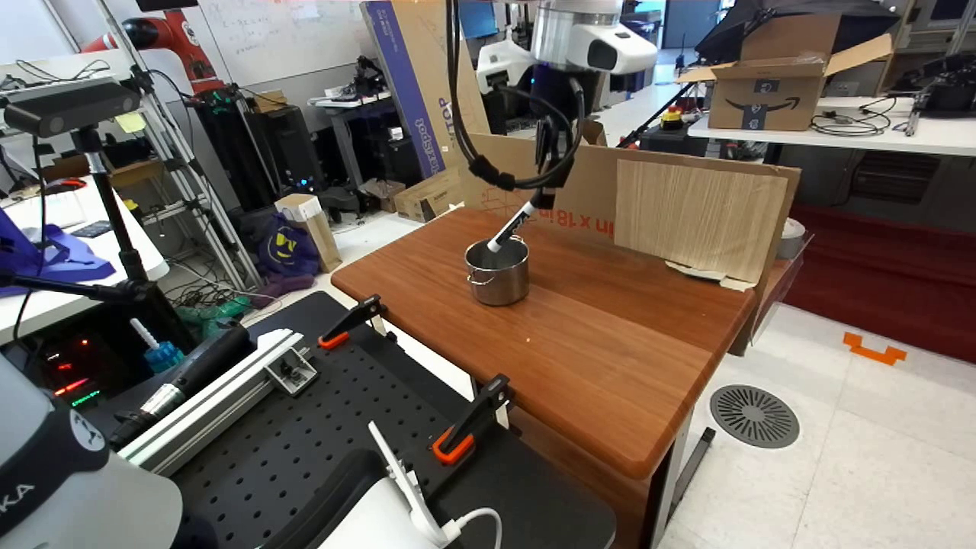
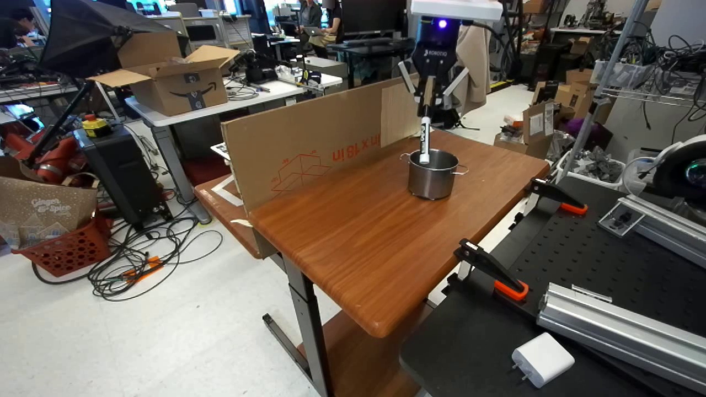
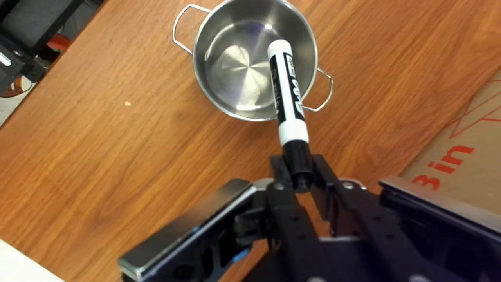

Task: Pick the marker from the pot and put it on the table

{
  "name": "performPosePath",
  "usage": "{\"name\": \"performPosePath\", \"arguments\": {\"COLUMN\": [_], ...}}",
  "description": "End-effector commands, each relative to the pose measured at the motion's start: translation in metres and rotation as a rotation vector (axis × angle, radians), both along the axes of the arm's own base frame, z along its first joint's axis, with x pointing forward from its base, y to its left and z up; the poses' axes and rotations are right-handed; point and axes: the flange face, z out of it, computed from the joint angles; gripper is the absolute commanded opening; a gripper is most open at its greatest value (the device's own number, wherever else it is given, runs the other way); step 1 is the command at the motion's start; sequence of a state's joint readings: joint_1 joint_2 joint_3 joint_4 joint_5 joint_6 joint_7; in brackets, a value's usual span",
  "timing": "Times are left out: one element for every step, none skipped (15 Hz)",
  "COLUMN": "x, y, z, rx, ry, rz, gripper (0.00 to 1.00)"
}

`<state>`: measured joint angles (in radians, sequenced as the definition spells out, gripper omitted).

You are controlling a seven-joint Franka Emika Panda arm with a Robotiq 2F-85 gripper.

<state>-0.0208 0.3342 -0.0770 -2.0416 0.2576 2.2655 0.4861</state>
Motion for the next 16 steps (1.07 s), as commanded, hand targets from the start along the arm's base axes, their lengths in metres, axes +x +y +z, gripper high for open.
{"name": "performPosePath", "arguments": {"x": [-0.007,-0.007,-0.008,-0.008,-0.007,-0.006,-0.004,-0.003,0.000,0.001,0.004,0.006,0.009,0.011,0.013,0.014], "y": [-0.019,-0.026,-0.037,-0.046,-0.058,-0.068,-0.078,-0.087,-0.097,-0.103,-0.112,-0.117,-0.122,-0.127,-0.131,-0.134], "z": [0.034,0.041,0.046,0.050,0.049,0.048,0.044,0.039,0.030,0.024,0.013,0.005,-0.007,-0.016,-0.027,-0.035], "rx": [0.021,0.025,0.031,0.032,0.036,0.037,0.036,0.034,0.032,0.029,0.027,0.024,0.020,0.019,0.019,0.015], "ry": [-0.011,-0.015,-0.014,-0.016,-0.010,-0.009,-0.013,-0.016,-0.010,-0.005,0.005,0.013,0.022,0.031,0.044,0.053], "rz": [0.008,0.006,-0.001,-0.009,-0.013,-0.019,-0.030,-0.038,-0.046,-0.055,-0.062,-0.069,-0.073,-0.077,-0.082,-0.088], "gripper": [0.05,0.05,0.05,0.05,0.05,0.05,0.05,0.05,0.05,0.05,0.05,0.05,0.05,0.05,0.05,0.05]}}
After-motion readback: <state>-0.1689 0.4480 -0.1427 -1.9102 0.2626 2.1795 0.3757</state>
